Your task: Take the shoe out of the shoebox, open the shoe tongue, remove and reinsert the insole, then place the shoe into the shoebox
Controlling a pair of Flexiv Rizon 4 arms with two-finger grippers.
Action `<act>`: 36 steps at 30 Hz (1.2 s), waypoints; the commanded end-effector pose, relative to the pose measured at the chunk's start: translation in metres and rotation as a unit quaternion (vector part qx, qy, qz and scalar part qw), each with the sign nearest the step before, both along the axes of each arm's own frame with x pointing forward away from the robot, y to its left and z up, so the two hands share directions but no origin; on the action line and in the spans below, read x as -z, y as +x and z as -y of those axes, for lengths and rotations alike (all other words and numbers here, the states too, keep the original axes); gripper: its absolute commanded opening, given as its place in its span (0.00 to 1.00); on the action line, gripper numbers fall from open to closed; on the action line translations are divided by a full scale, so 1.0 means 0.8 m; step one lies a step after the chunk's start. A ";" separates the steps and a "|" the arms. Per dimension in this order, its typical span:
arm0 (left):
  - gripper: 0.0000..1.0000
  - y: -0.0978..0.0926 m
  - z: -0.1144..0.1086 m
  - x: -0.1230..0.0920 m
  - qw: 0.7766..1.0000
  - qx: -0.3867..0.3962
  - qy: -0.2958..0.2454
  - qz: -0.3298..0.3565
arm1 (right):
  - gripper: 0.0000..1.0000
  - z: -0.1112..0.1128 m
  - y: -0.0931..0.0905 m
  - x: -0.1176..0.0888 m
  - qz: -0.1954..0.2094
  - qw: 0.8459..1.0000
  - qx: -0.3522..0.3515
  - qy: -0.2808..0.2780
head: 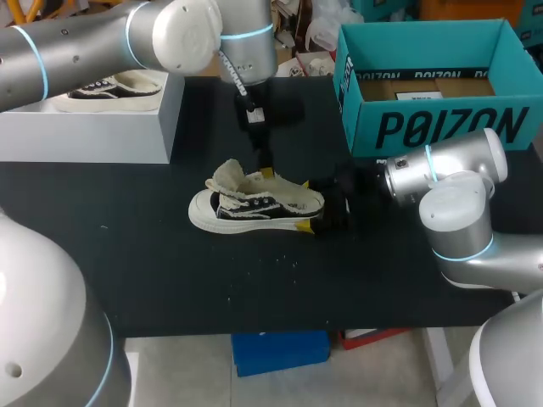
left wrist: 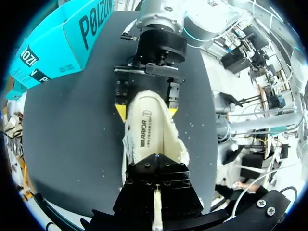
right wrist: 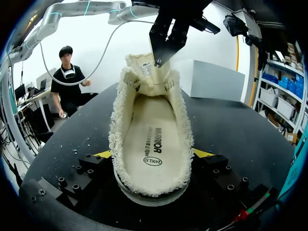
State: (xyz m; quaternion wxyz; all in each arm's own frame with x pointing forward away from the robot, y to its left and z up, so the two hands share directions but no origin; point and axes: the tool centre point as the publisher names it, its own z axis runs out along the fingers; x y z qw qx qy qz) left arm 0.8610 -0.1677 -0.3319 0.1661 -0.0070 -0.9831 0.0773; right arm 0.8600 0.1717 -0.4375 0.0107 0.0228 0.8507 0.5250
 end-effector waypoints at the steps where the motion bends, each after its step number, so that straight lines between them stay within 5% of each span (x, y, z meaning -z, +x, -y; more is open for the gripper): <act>1: 0.00 0.005 0.008 0.016 1.000 0.002 0.002 -0.013 | 0.00 0.000 0.001 0.005 -0.001 1.000 0.001 -0.001; 36: 0.00 -0.036 0.023 0.082 0.998 0.002 0.051 -0.031 | 0.00 0.000 0.001 0.005 -0.001 1.000 0.001 -0.001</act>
